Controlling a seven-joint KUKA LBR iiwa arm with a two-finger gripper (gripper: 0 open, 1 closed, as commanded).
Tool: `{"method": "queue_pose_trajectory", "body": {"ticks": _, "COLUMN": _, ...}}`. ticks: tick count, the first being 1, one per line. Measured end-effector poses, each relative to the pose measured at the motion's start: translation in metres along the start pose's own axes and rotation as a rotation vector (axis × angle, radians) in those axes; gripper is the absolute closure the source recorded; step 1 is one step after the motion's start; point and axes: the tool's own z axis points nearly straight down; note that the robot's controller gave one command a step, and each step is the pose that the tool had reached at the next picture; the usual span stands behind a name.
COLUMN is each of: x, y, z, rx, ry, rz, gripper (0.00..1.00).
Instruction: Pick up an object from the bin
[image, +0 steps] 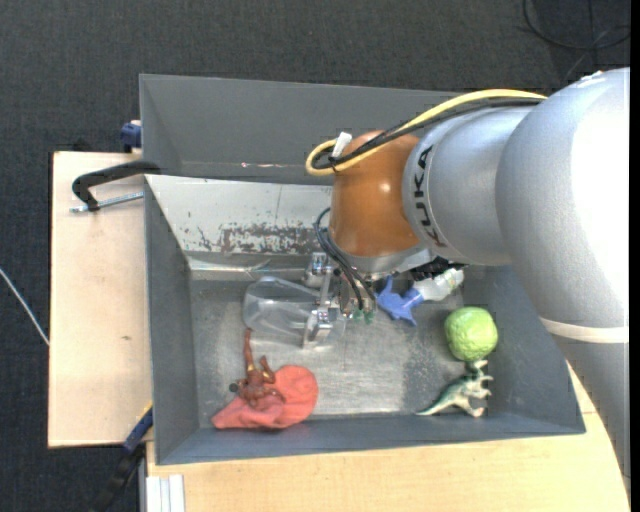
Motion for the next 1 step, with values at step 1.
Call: {"method": "queue_pose_trajectory", "body": {"ticks": 1, "x": 0.0, "y": 0.0, "z": 0.0, "rx": 0.0, "ry": 0.0, "rz": 0.0, "gripper": 1.0}}
